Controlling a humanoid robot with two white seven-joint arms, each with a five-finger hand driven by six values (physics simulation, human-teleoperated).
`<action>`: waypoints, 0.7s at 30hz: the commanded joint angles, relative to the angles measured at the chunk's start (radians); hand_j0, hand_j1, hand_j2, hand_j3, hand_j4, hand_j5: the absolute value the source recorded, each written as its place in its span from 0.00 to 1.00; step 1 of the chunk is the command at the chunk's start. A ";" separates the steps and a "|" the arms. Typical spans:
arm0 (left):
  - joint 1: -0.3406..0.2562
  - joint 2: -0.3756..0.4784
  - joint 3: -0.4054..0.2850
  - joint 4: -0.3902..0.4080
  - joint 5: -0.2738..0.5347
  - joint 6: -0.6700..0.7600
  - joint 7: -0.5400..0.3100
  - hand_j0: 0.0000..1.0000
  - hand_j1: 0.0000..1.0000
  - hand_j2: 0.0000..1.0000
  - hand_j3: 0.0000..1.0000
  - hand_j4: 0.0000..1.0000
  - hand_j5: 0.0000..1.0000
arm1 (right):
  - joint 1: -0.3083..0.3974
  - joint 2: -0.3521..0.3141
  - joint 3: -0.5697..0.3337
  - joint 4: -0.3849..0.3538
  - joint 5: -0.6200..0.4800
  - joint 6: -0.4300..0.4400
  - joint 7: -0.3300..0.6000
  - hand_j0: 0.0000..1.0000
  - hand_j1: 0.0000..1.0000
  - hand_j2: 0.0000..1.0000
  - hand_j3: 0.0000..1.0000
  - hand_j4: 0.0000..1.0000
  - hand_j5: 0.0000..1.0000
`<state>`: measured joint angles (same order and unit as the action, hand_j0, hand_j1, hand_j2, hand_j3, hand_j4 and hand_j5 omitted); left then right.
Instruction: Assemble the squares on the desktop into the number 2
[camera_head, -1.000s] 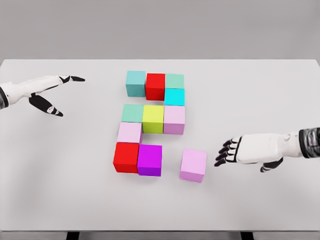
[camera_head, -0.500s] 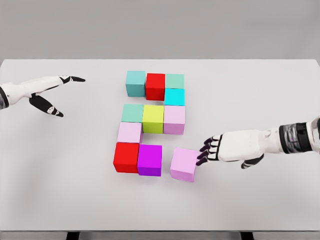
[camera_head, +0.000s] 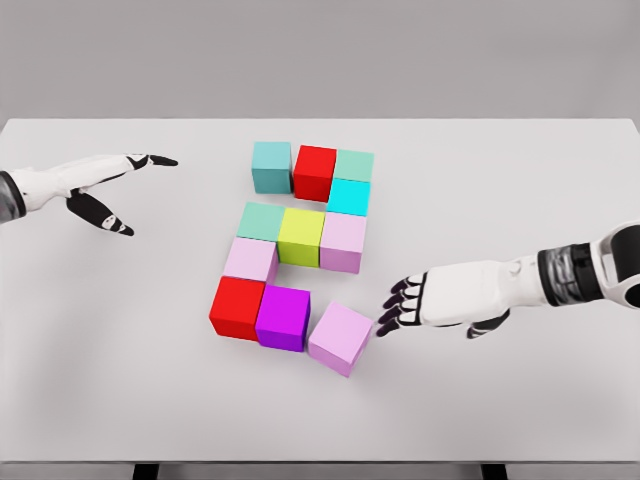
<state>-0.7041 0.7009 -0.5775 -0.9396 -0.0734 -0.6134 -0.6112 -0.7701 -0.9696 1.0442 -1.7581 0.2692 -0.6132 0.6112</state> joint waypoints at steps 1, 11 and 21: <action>0.000 -0.003 0.001 -0.001 0.007 0.003 0.000 1.00 1.00 1.00 1.00 1.00 1.00 | 0.000 -0.009 0.000 0.000 -0.007 0.002 0.000 1.00 1.00 1.00 1.00 1.00 1.00; 0.002 -0.020 0.001 -0.002 0.007 0.003 0.000 1.00 1.00 1.00 1.00 1.00 1.00 | 0.003 0.005 0.048 -0.001 -0.005 0.002 0.000 1.00 1.00 1.00 1.00 1.00 1.00; 0.000 -0.018 0.002 -0.002 0.007 0.003 0.000 1.00 1.00 1.00 1.00 1.00 1.00 | -0.021 0.043 0.051 0.003 -0.057 0.002 0.000 1.00 1.00 1.00 1.00 1.00 1.00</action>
<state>-0.7041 0.6809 -0.5769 -0.9414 -0.0734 -0.6134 -0.6112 -0.7946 -0.9308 1.0962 -1.7560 0.2360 -0.6131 0.6112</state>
